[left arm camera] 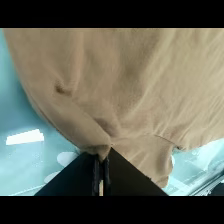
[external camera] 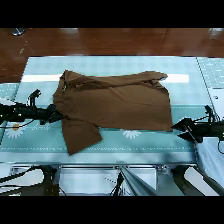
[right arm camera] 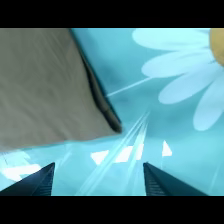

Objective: Fold the shirts.

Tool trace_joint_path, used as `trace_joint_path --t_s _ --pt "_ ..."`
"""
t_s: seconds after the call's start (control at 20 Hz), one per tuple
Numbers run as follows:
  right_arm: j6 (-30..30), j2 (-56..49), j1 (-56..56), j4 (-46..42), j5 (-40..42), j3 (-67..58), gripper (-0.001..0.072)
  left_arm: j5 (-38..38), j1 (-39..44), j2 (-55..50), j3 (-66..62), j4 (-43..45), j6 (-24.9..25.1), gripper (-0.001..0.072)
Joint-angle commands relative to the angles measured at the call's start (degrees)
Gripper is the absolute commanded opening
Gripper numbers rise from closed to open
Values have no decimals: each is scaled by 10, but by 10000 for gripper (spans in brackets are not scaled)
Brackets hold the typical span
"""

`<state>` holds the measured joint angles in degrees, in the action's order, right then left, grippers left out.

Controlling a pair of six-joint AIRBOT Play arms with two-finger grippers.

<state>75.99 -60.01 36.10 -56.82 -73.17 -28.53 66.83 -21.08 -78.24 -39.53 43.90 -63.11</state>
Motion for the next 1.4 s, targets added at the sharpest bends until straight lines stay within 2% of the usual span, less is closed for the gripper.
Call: trace_joint_path --t_s 0.0,0.45,0.6,0.65,0.7,0.75,0.9,1.0,1.2,1.25,1.35 --pt "-16 -44 2 26 12 0 620 3 0 0 -1 0 -1 20" --pt "-15 -121 -117 107 124 -26 610 3 1 0 -1 0 17 20" --pt "-2 -123 -161 100 133 -69 560 9 1 0 -1 0 24 20" --pt "10 -123 -171 88 135 -81 519 15 1 0 -1 0 24 20" --pt "31 -123 -178 70 138 -90 29 21 1 0 -1 0 24 20" --pt "50 -123 -181 61 142 -95 24 24 1 0 -1 0 24 20" --pt "45 -123 -181 63 113 -112 23 29 1 3 -1 -6 24 20" --pt "37 -113 -181 70 78 -154 23 30 0 28 -16 -63 27 20" --pt "38 -63 -181 86 25 -377 23 3 -1 125 -163 -289 40 20" --pt "42 -51 -181 92 17 -455 23 -16 -1 151 -226 -321 39 20" --pt "46 -30 -181 96 11 -608 23 -59 -1 197 -352 -318 33 19"
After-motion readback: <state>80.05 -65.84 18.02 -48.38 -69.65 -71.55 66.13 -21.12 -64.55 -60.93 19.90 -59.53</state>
